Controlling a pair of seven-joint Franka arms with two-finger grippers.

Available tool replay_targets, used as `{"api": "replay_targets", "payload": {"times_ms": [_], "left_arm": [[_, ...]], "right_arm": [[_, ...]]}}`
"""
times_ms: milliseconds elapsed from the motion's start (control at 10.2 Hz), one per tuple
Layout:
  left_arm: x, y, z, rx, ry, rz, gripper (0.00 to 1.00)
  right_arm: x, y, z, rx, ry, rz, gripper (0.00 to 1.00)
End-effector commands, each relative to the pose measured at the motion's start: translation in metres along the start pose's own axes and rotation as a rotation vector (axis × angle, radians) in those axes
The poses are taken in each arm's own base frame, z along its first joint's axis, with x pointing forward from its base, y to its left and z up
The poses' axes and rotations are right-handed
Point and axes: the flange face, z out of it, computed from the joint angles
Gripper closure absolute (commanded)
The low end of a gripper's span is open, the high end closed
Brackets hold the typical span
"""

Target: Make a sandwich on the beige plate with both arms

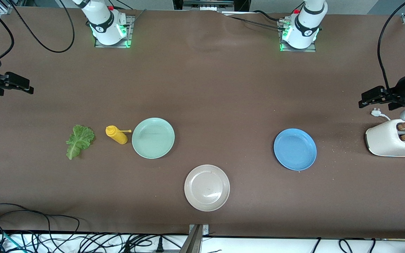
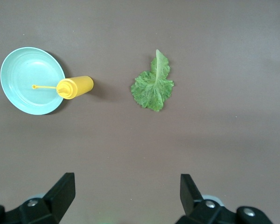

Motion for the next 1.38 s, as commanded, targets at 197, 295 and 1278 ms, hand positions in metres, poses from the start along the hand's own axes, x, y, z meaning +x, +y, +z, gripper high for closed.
{"api": "replay_targets", "payload": {"times_ms": [197,295,1278], "left_arm": [[0.0,0.018,-0.008,0.131,0.001,0.056,0.0],[0.0,0.018,-0.005,0.126,-0.005,0.056,0.0],[0.001,0.014,-0.001,0.107,-0.015,0.05,0.0]], "right_arm": [[-0.001,-0.001,-0.006,-0.006,-0.006,0.013,0.0],[-0.001,0.0,-0.006,-0.004,-0.007,0.015,0.0],[-0.001,0.001,-0.006,-0.006,-0.008,0.015,0.0]]}}
